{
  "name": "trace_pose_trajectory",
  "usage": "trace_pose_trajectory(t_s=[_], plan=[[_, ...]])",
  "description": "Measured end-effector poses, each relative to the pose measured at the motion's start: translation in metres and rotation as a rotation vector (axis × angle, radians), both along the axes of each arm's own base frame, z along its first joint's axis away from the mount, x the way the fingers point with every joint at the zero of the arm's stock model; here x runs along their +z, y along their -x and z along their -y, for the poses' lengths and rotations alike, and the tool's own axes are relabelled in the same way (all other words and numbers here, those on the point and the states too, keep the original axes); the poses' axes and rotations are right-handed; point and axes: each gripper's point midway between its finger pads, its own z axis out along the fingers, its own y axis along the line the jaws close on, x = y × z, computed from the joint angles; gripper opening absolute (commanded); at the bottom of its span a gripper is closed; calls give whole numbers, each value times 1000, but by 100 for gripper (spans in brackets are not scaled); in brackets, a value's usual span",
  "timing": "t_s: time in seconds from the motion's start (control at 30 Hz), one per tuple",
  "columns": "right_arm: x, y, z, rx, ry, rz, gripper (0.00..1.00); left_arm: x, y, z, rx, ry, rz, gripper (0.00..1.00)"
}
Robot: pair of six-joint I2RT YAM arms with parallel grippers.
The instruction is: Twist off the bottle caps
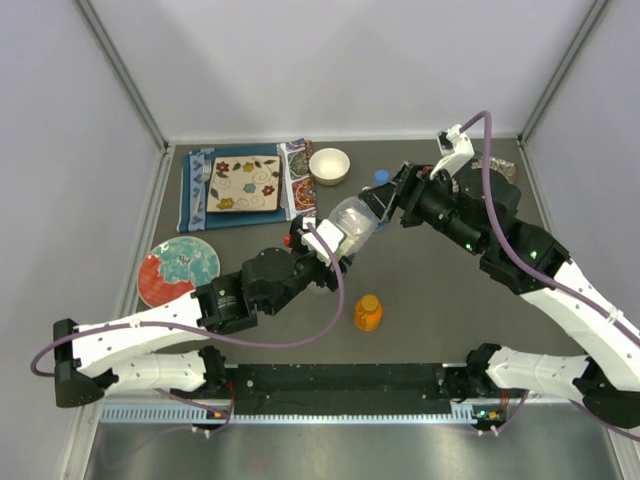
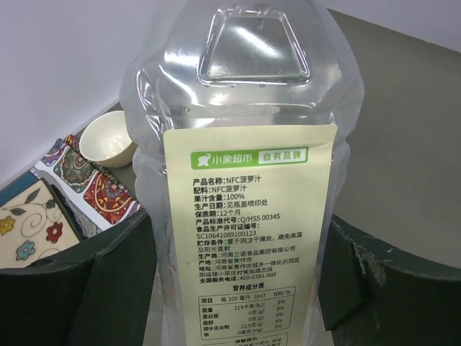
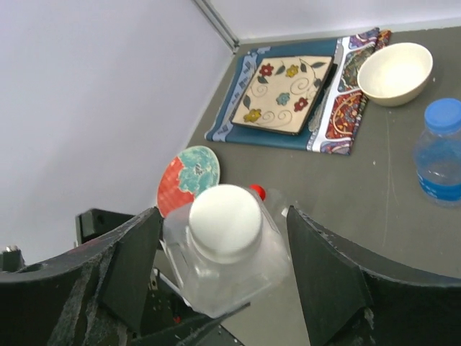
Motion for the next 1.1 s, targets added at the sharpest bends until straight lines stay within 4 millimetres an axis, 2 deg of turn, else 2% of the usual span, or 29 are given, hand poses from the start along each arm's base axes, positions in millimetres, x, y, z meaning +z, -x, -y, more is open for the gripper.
trace_pose_trajectory(t_s=[0.27, 0.53, 0.6, 0.7, 0.73, 0.77, 0.9, 1.1], plan=[[2, -9, -11, 2, -8, 6, 47, 0, -2, -2, 14, -12, 11, 24], [-1, -13, -15, 1, -1, 2, 42, 0, -3, -3, 25, -13, 14, 24], [-1, -13, -15, 1, -1, 1, 38, 0, -3, -3, 26, -14, 14, 24], [-2, -13, -15, 1, 0, 1, 23, 0, -3, -4, 28, -16, 16, 23], [-2, -13, -15, 1, 0, 1, 8, 0, -3, -4, 28, -16, 16, 23], [-3, -13, -15, 1, -1, 2, 2, 0, -3, -4, 29, -16, 16, 22], [-3, -13, -16, 12, -2, 12, 0, 1, -1, -6, 21, 0, 19, 22], [1, 2, -20, 102, 10, 55, 0, 8, 14, -10, -92, 47, -6, 19]])
